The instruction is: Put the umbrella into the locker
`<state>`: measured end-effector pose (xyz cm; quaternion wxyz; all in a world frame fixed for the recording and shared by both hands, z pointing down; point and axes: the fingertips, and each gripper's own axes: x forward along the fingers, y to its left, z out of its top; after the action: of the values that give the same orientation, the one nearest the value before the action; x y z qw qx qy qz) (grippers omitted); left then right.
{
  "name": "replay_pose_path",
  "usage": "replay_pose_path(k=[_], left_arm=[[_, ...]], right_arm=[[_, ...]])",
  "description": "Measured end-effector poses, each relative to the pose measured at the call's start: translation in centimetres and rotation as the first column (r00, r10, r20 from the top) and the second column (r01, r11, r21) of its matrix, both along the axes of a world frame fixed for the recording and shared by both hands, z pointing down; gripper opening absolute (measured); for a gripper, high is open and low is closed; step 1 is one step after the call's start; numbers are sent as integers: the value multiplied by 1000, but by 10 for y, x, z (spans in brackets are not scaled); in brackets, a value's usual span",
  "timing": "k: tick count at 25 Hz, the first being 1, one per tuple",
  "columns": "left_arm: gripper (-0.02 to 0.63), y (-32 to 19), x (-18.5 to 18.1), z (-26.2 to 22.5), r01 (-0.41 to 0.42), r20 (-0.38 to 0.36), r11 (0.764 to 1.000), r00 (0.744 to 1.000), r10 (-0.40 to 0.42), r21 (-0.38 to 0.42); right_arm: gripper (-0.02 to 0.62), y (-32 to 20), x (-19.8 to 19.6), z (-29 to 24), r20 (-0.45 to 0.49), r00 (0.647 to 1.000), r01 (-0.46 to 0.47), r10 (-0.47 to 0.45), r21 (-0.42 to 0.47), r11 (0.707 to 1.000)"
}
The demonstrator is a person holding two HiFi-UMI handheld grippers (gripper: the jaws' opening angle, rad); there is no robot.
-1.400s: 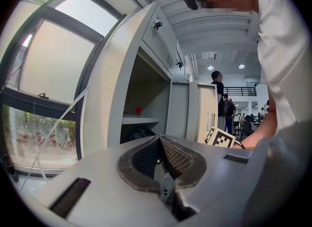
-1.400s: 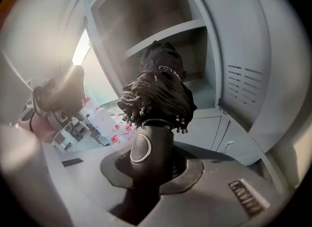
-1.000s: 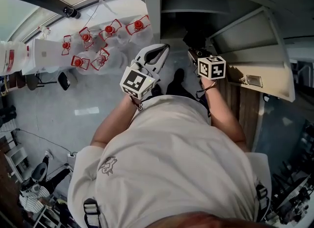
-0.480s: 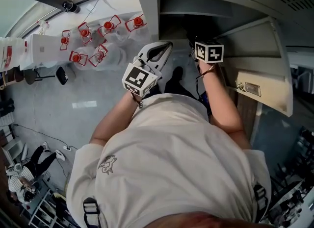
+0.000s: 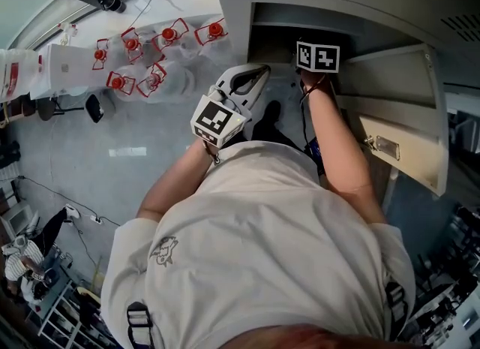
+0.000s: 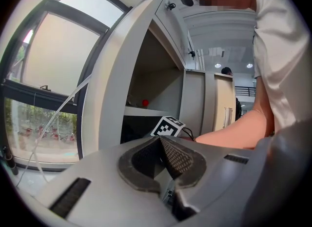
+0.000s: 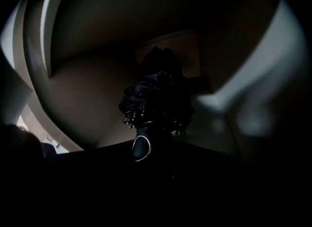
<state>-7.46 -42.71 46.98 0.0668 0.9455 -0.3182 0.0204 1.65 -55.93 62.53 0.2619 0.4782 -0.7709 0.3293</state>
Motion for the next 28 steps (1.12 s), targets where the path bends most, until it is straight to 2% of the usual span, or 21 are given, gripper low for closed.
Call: replay_pose_path(k=[13,20,25,28], left_arm=[[12,-10,-3,2,1,4,1000,1000,-1,-7],[12,-9,-5,1,9,-1,1000,1000,-9,-3],[12,-4,-7,-1,1,3,1000,1000,-1,-2],[12,-1,-10,-2,10,0,1000,1000,-10,-5]], right_arm=[[146,-21,-3,12,-38,999,-33,32,-24,999],[170,-21,0,8,-60,997,-43,45,35,998],[238,-17,0,3,-55,997,-57,63,100,993],[244,-12,0,0,-49,997,-60,67,122,991]])
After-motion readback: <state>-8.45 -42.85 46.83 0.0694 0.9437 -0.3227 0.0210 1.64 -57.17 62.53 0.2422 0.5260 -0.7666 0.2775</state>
